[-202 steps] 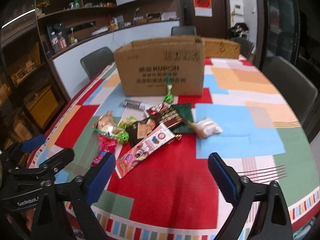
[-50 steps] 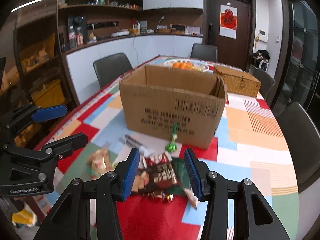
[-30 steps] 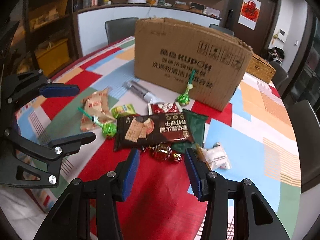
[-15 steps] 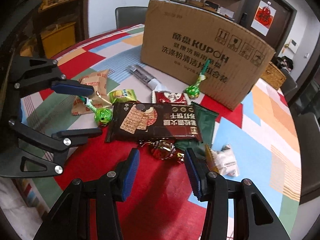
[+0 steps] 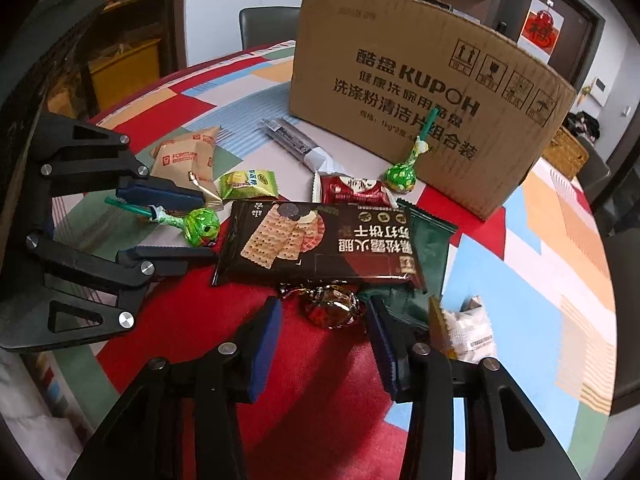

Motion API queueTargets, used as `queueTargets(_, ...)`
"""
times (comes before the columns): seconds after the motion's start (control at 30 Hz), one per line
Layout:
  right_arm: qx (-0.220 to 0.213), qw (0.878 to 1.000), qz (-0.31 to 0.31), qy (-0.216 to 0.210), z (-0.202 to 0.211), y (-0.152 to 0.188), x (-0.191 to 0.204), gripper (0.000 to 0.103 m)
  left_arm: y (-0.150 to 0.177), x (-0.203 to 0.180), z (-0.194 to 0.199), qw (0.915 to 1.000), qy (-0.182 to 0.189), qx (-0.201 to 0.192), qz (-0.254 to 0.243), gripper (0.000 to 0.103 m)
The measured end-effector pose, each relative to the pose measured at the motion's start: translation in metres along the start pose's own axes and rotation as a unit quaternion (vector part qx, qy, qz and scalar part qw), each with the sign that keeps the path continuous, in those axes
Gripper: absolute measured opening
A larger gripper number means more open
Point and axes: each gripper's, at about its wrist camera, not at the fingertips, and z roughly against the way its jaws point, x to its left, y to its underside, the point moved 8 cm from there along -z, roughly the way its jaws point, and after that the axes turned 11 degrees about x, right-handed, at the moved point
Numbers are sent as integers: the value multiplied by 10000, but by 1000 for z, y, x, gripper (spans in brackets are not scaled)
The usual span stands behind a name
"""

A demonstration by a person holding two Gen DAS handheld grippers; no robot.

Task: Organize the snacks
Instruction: 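Lower the left tool onto the green lollipop while the right tool reaches the wrapped chocolate, then lift the lollipop and chocolate over the box and release both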

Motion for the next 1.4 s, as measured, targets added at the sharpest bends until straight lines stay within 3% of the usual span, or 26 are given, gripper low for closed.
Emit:
queueTargets(0.1,-4,9998,-159,-117,-2,-1,-3,38,0,3,-1,9995,195,29,243,26)
queueTargets(0.33,4,9988,-386,-307,-5,-1,-8,32,-2,4,-2,9987,274,30,420,26)
queueTargets(0.63,-53,9972,-579,-480,3,0,-8,32,-6,6,15,9965,393,-152,725,26)
queueTargets(1.0,-612,9946,-794,-252,55,-8,-12,32,-20,9,72,9922,256,-901,824,26)
queueTargets(1.4,-1480,9845,-932,125,114,-35,-23,32,-42,22,137,9803,81,-1789,833,26)
